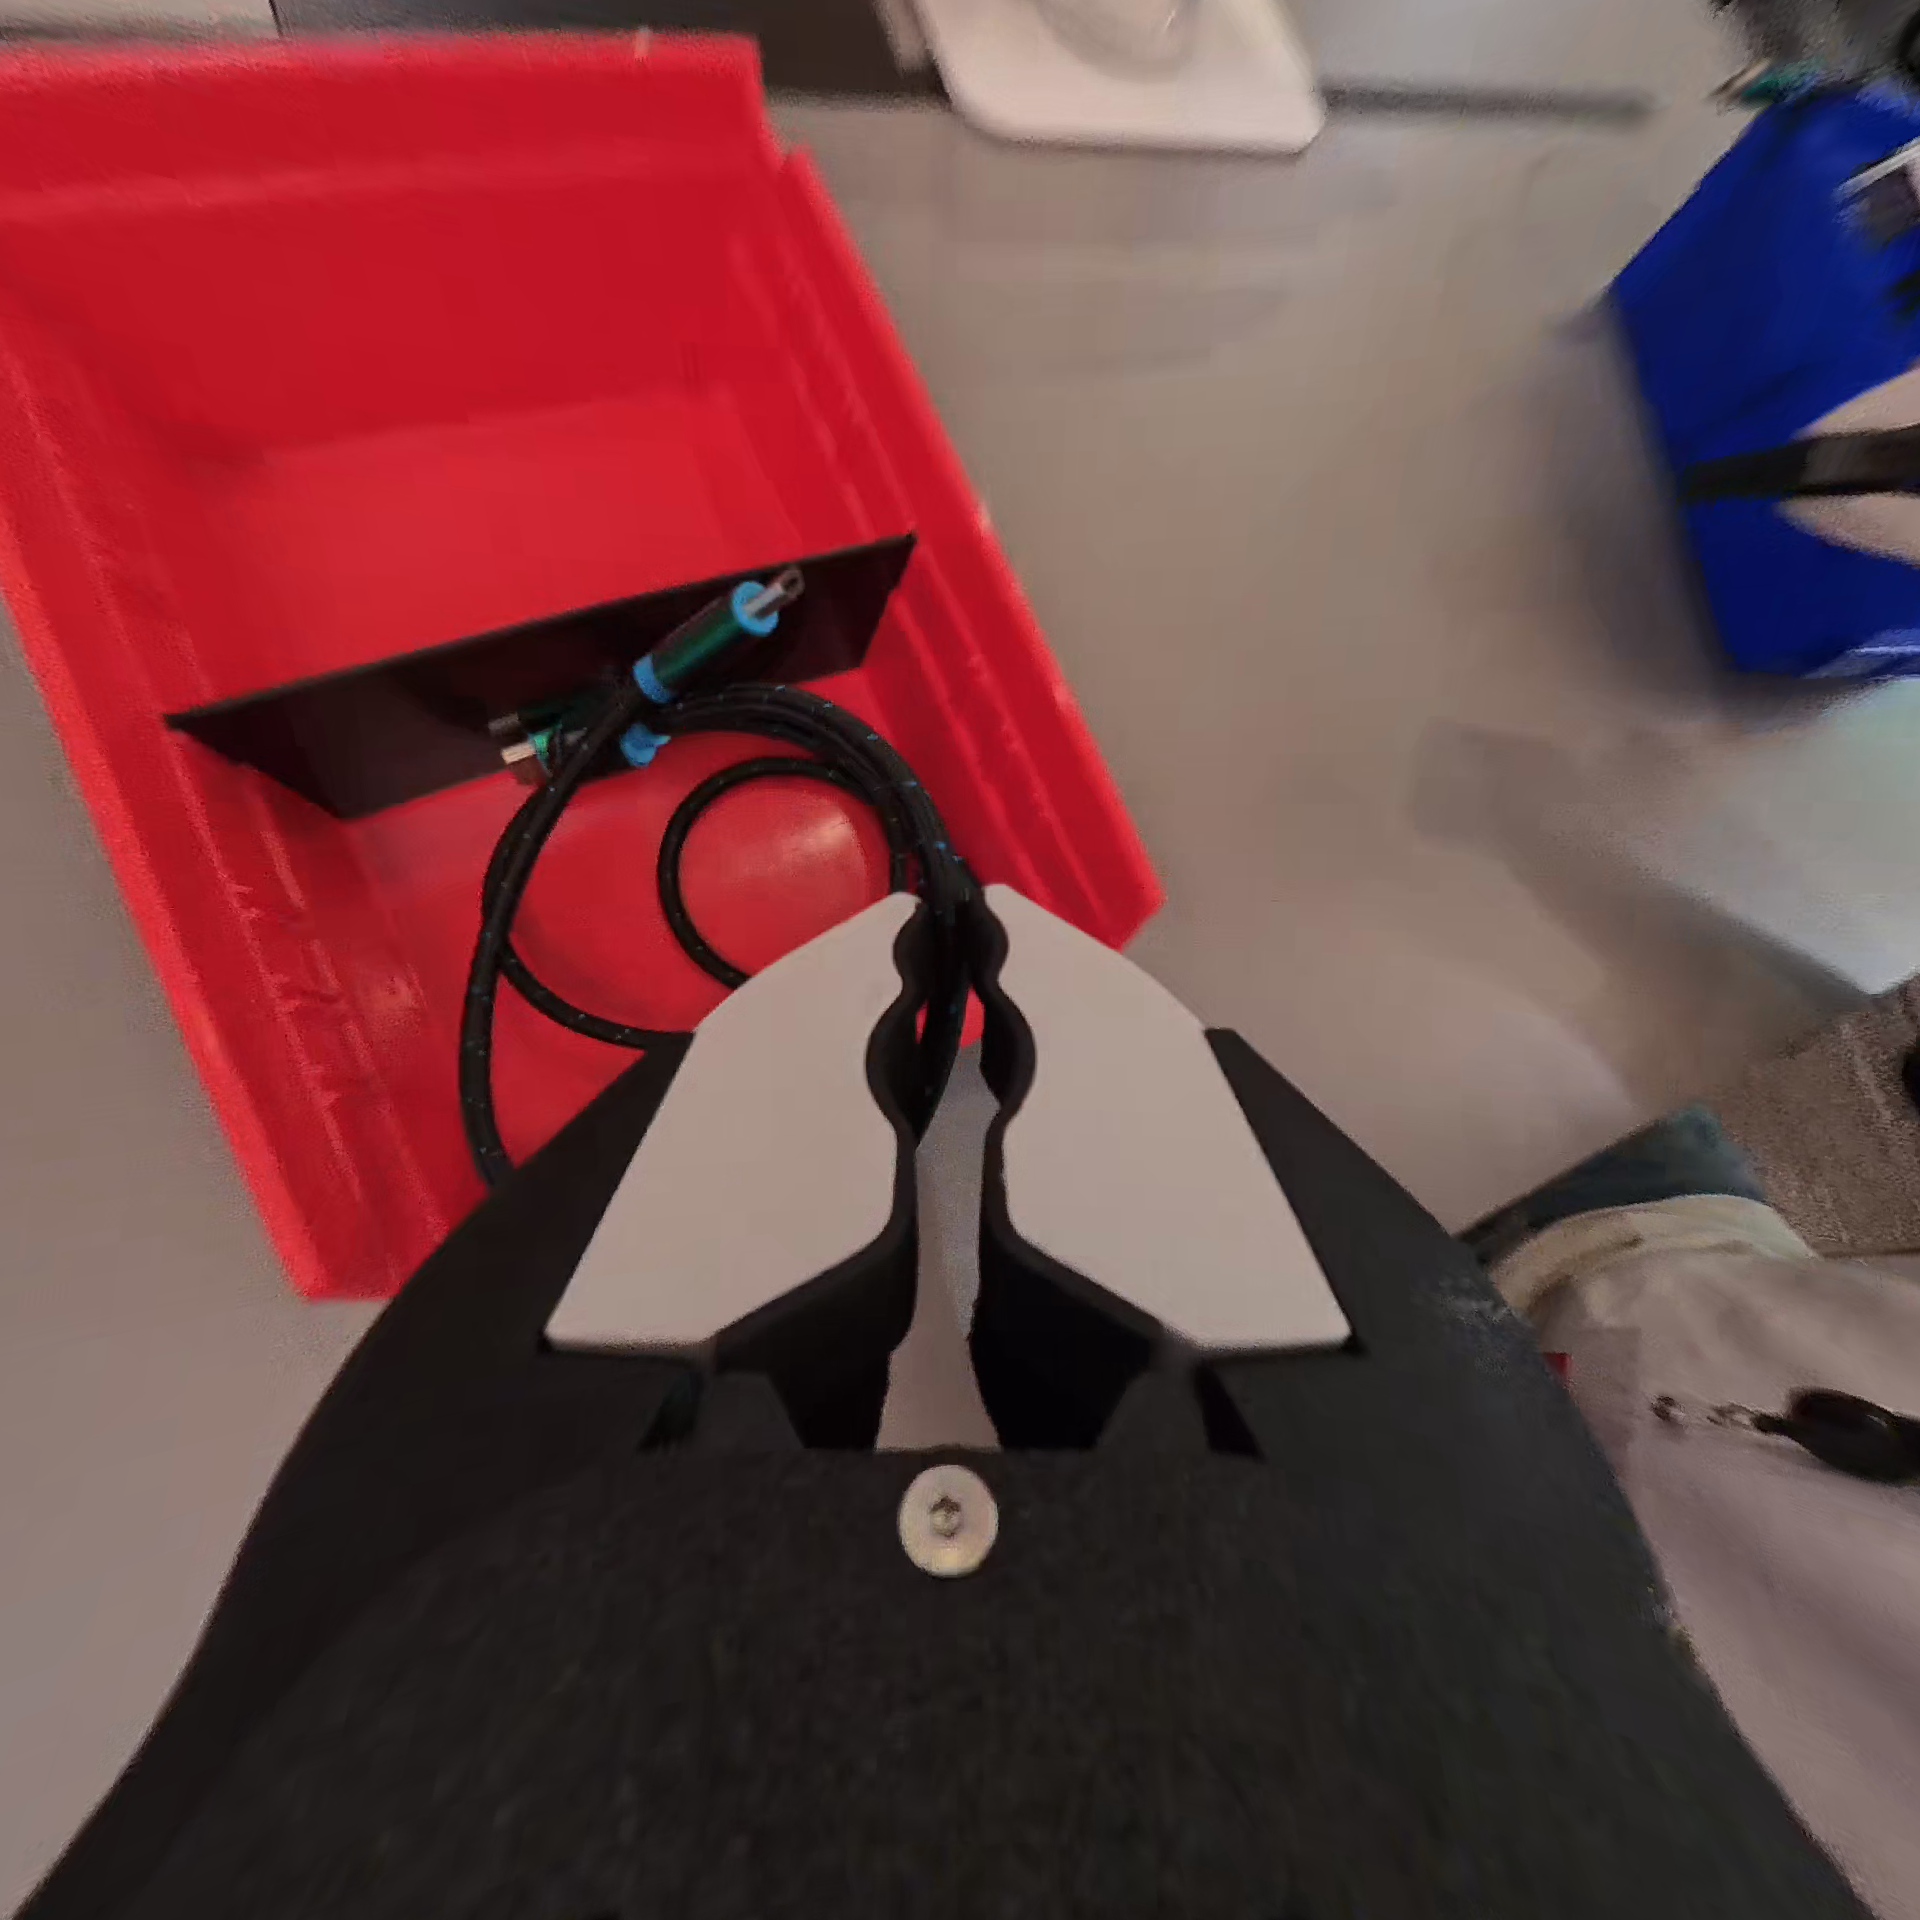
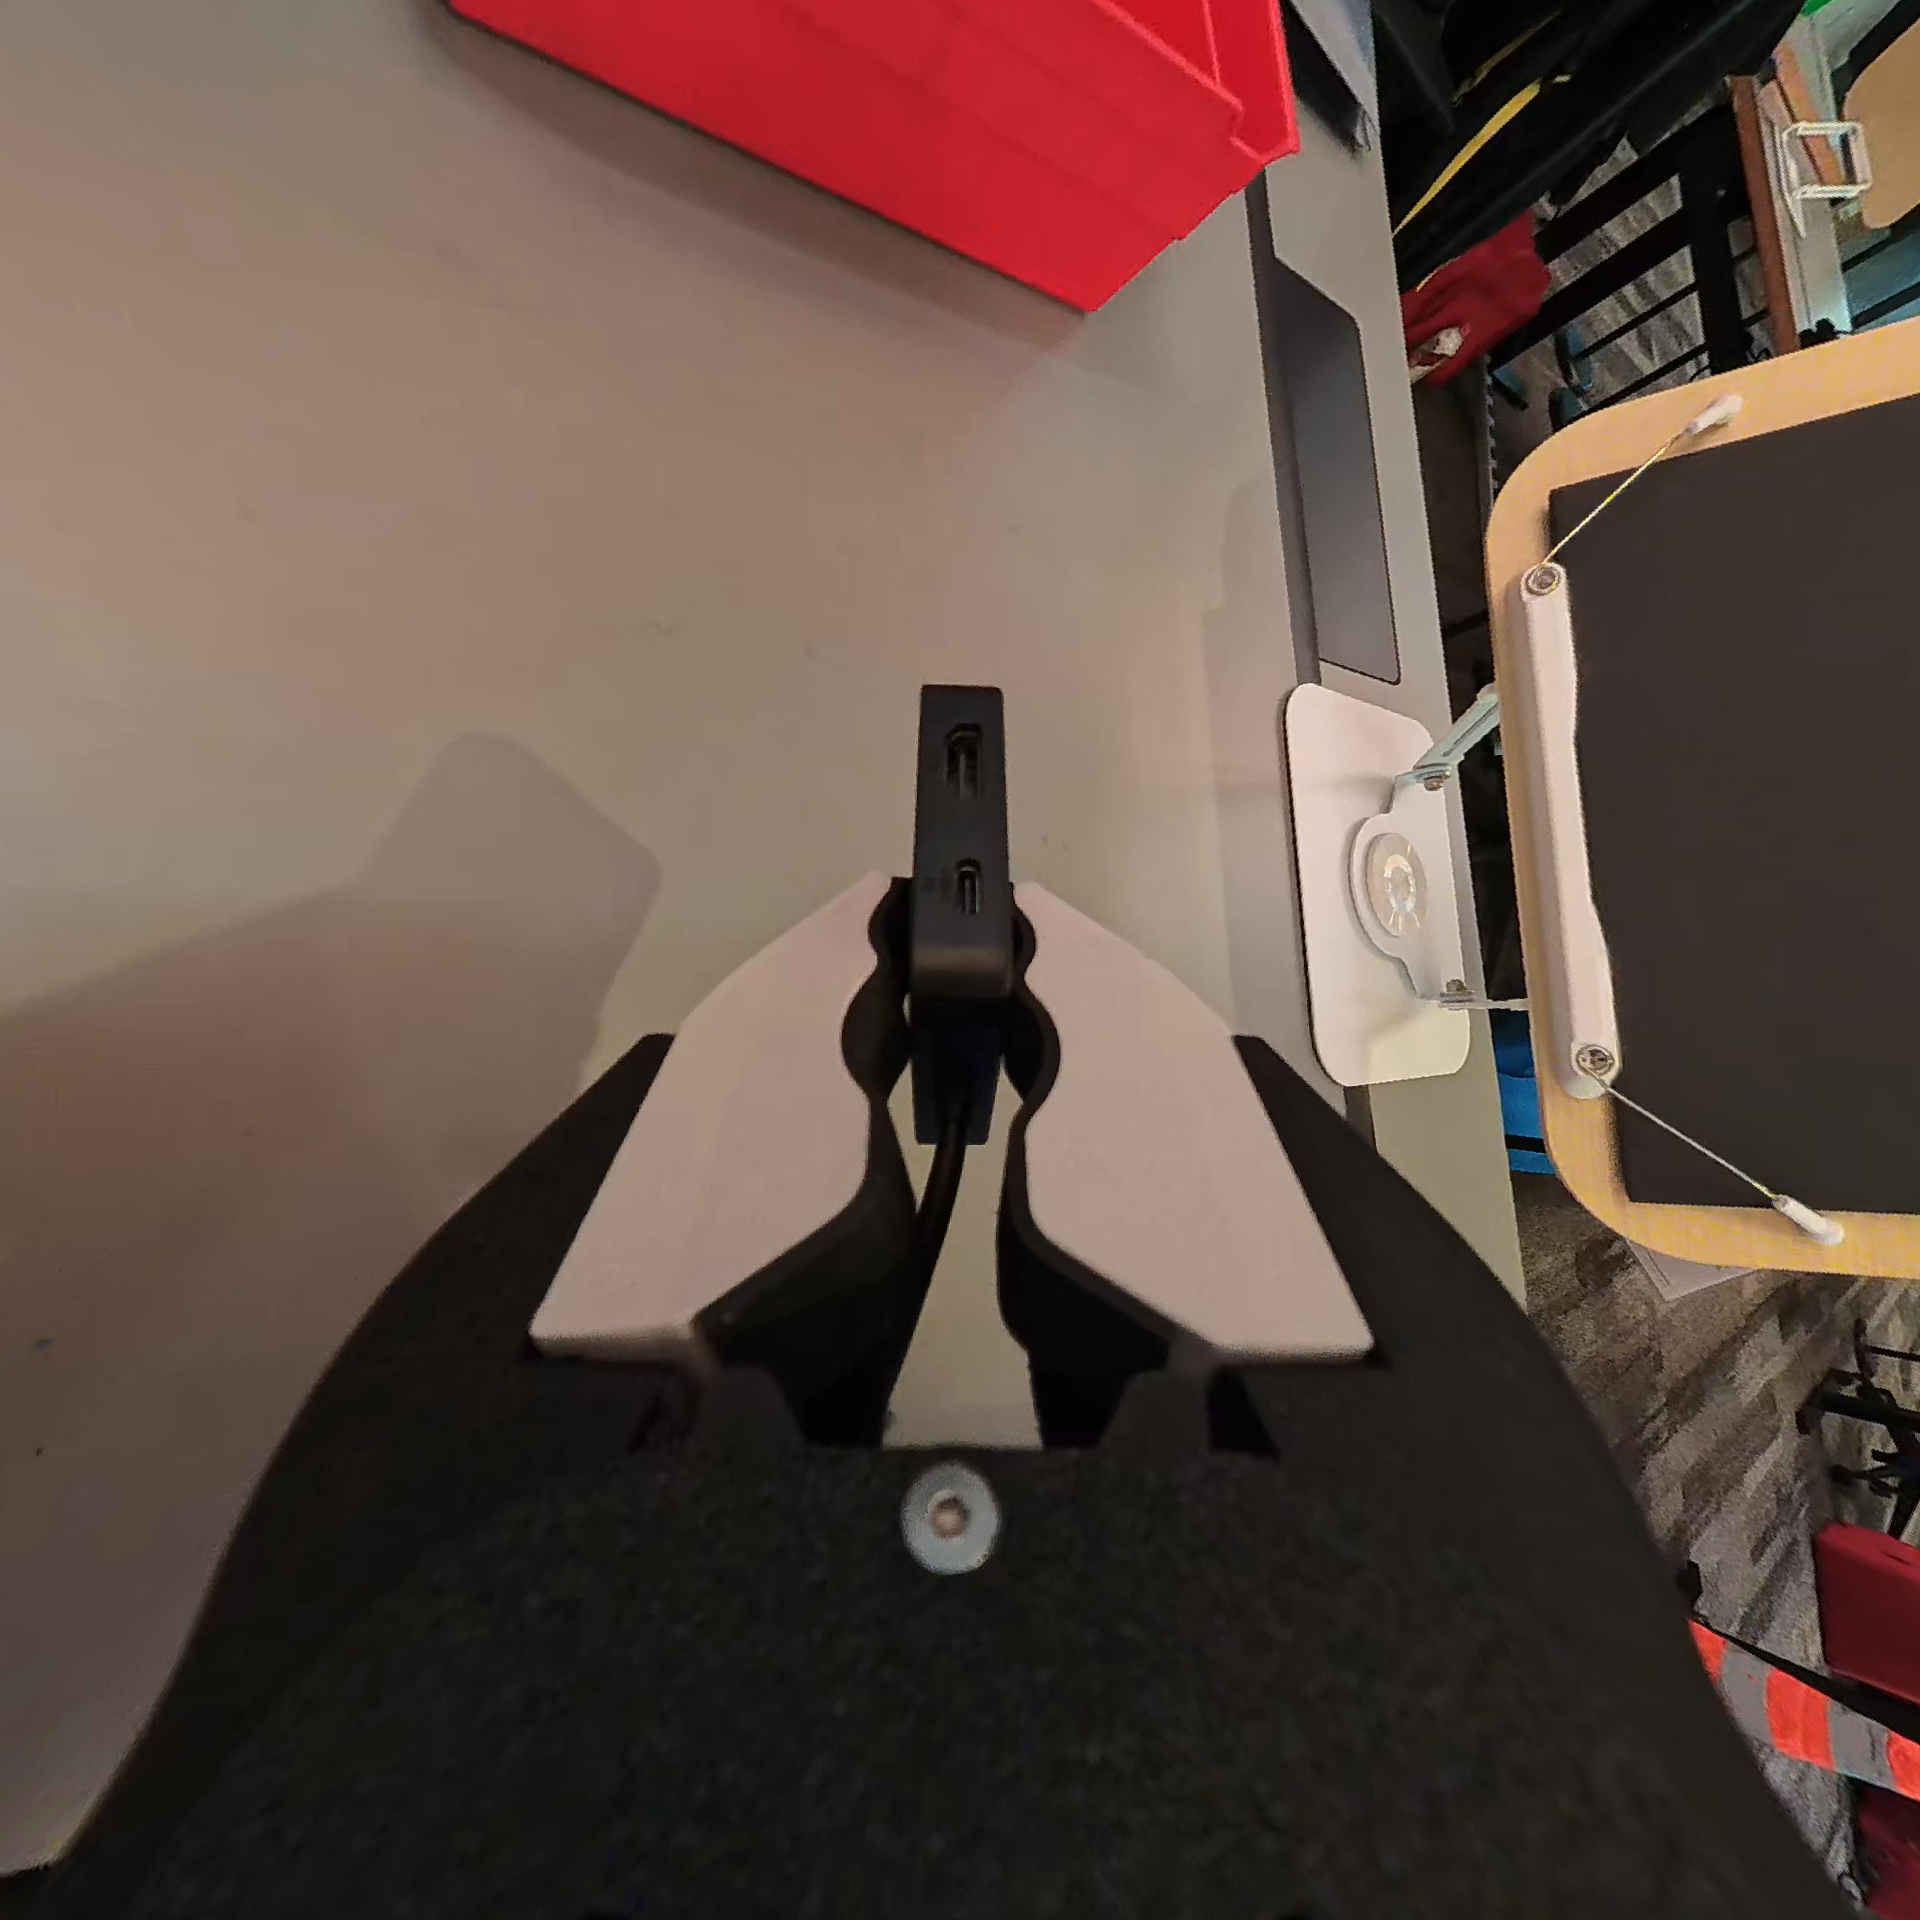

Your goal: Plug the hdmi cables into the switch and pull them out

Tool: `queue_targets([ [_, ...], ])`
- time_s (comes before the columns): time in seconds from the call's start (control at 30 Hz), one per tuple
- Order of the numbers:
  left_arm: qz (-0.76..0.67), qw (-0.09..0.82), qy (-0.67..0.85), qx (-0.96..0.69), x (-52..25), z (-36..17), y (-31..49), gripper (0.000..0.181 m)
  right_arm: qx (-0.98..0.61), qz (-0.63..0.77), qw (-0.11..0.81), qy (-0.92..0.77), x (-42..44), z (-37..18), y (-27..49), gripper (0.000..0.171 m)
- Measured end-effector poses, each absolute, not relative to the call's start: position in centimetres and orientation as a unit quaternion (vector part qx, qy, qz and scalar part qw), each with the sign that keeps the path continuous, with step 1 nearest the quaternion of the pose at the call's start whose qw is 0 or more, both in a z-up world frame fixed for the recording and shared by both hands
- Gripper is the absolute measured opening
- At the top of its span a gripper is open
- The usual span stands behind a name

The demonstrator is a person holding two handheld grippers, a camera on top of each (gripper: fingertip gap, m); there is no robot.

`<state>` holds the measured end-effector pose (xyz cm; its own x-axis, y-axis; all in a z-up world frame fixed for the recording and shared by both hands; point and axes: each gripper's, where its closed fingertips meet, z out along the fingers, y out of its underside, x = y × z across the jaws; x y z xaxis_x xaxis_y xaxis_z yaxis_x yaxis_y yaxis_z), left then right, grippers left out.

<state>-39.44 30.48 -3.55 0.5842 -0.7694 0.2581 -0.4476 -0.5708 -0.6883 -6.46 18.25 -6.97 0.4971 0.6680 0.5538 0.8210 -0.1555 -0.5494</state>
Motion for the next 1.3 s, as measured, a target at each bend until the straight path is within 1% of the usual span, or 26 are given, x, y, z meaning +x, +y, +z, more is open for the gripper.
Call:
queue_targets([
  [0.07, -0.296, 0.315, 0.382, -0.817, -39.9, -0.4, 28.6, 0.006, -0.754, -0.094, 0.424, -0.493, -6.5, -6.7, 18.2, 0.014],
  [0.13, -0.346, 0.333, 0.421, -0.77, -38.6, 2.4, 25.4, 0.006, -0.753, -0.102, 0.428, -0.489, -6.2, -6.2, 18.2, 0.014],
  [0.2, -0.382, 0.342, 0.459, -0.726, -35.9, 3.7, 22.0, 0.006, -0.754, -0.105, 0.432, -0.484, -5.9, -5.9, 18.2, 0.014],
  [0.23, -0.389, 0.339, 0.483, -0.708, -33.9, 3.4, 20.1, 0.006, -0.755, -0.108, 0.433, -0.481, -5.6, -5.7, 18.2, 0.014],
  [0.3, -0.356, 0.331, 0.535, -0.691, -29.6, 0.3, 16.5, 0.006, -0.757, -0.116, 0.434, -0.474, -5.1, -5.5, 18.1, 0.015],
  [0.37, -0.305, 0.309, 0.564, -0.702, -25.7, -4.5, 13.8, 0.006, -0.757, -0.118, 0.438, -0.471, -4.7, -5.2, 18.0, 0.015],
  [0.47, -0.299, 0.248, 0.587, -0.71, -21.8, -10.9, 10.2, 0.006, -0.758, -0.114, 0.445, -0.463, -4.2, -4.9, 17.9, 0.015],
  [0.53, -0.321, 0.238, 0.578, -0.712, -20.2, -13.0, 9.1, 0.006, -0.759, -0.112, 0.446, -0.461, -4.0, -4.9, 17.8, 0.015],
  [0.6, -0.338, 0.199, 0.585, -0.71, -19.4, -14.8, 8.0, 0.006, -0.759, -0.109, 0.444, -0.463, -4.0, -5.2, 17.8, 0.015],
  [0.63, -0.353, 0.18, 0.59, -0.703, -19.2, -15.2, 7.5, 0.007, -0.76, -0.109, 0.443, -0.464, -3.9, -5.3, 17.8, 0.015],
  [0.7, -0.423, 0.172, 0.583, -0.671, -18.6, -13.7, 7.0, 0.026, -0.761, -0.105, 0.441, -0.464, -3.9, -5.6, 17.9, 0.015],
  [0.73, -0.455, 0.165, 0.584, -0.652, -18.5, -12.5, 7.0, 0.03, -0.762, -0.102, 0.439, -0.465, -3.9, -5.8, 17.9, 0.015],
  [0.77, -0.479, 0.159, 0.591, -0.629, -18.5, -11.5, 7.3, 0.033, -0.762, -0.101, 0.438, -0.466, -3.8, -6.0, 17.9, 0.015],
  [0.83, -0.508, 0.152, 0.622, -0.577, -18.3, -10.0, 8.3, 0.032, -0.764, -0.099, 0.434, -0.468, -3.7, -6.3, 17.8, 0.015],
  [0.9, -0.496, 0.128, 0.664, -0.545, -17.3, -10.2, 9.8, 0.032, -0.764, -0.094, 0.433, -0.469, -3.7, -6.5, 17.9, 0.015],
  [0.97, -0.48, 0.094, 0.704, -0.515, -15.6, -11.0, 10.8, 0.037, -0.765, -0.093, 0.43, -0.47, -3.7, -6.7, 17.9, 0.015],
  [1.1, -0.412, 0.013, 0.775, -0.48, -13.0, -14.1, 12.5, 0.036, -0.767, -0.099, 0.423, -0.472, -3.3, -6.9, 17.8, 0.014],
  [1.3, -0.328, -0.071, 0.844, -0.418, -13.2, -18.2, 11.4, 0.036, -0.78, -0.098, 0.416, -0.457, -1.5, -7.2, 16.8, 0.014],
])
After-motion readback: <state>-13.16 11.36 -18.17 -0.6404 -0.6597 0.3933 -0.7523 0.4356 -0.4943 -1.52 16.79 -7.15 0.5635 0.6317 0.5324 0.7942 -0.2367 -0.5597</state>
